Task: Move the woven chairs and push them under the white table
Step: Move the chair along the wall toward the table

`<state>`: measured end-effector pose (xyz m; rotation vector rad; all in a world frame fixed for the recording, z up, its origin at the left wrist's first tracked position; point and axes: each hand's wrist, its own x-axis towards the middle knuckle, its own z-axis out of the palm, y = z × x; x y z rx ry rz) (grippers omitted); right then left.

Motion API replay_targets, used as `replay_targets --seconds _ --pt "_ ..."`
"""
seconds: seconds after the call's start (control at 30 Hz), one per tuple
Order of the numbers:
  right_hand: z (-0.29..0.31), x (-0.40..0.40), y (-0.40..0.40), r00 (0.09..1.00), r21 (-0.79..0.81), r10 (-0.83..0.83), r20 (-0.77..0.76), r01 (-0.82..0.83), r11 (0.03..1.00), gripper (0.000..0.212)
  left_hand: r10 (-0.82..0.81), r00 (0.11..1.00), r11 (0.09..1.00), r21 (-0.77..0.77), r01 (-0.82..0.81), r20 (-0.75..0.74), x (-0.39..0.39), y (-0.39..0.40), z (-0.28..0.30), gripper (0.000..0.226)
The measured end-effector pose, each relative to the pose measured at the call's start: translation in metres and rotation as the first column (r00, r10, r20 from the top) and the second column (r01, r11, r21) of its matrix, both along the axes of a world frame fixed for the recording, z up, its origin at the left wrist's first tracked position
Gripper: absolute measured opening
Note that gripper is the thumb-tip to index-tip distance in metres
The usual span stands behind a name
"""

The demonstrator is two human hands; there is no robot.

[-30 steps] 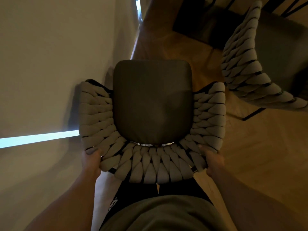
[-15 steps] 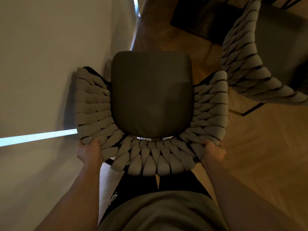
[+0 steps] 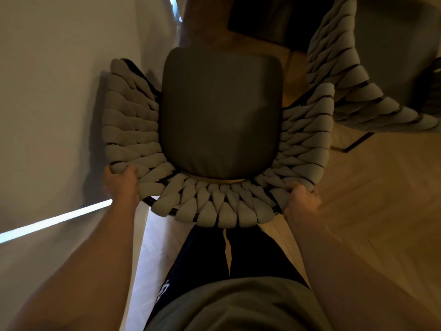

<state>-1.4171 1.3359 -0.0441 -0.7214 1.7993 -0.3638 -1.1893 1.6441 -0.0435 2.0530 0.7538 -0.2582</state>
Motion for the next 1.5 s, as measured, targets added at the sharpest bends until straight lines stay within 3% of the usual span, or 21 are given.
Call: replay_targets --seconds 0.2,0.37,0.47,0.57,0.63,0.7,0.8,0.9,1.23,1.5 --pt "-0.014 0.026 0.002 0.999 0.017 -0.037 -0.007 0.037 0.999 0.037 -0.045 0.999 0.998 -0.047 0.045 0.003 0.045 -0.014 -0.019 0.045" --pt "-0.013 0.046 0.002 0.999 0.023 0.018 0.051 -0.019 1.0 0.061 -0.094 0.996 0.994 -0.059 0.093 0.0 0.067 -0.015 -0.026 0.056" --pt "-0.005 0.041 0.014 0.991 0.09 -0.002 0.137 -0.011 0.996 0.067 0.012 0.991 0.951 -0.306 -0.052 -0.132 0.051 -0.001 -0.034 0.075" --pt "0.005 0.035 0.028 0.983 0.315 0.043 0.18 -0.099 0.944 0.052 -0.112 0.9 0.864 -0.489 -0.121 -0.42 0.016 0.005 -0.039 0.07" --pt "0.006 0.035 0.037 0.974 0.423 0.056 0.219 -0.147 0.894 0.037 -0.176 0.889 0.82 -0.563 -0.105 -0.422 0.005 0.002 -0.041 0.057" --pt "0.001 0.038 0.043 0.976 0.404 0.048 0.214 -0.133 0.905 0.045 -0.185 0.905 0.794 -0.6 -0.092 -0.383 0.008 -0.002 -0.042 0.059" --pt "-0.002 0.051 0.046 0.979 0.369 0.029 0.202 -0.103 0.924 0.054 -0.191 0.912 0.789 -0.609 -0.077 -0.362 0.028 -0.007 -0.037 0.064" --pt "-0.005 0.071 0.042 0.975 0.35 0.017 0.221 -0.096 0.932 0.055 -0.181 0.898 0.825 -0.559 -0.083 -0.401 0.057 -0.015 -0.037 0.055" --pt "0.002 0.156 -0.001 0.95 0.261 0.077 0.302 -0.16 0.952 0.047 -0.175 0.9 0.834 -0.545 -0.08 -0.399 0.139 -0.074 -0.023 0.045" --pt "0.004 0.214 -0.042 0.942 0.281 0.068 0.329 -0.167 0.945 0.042 -0.206 0.872 0.862 -0.504 -0.053 -0.443 0.202 -0.119 -0.017 0.041"
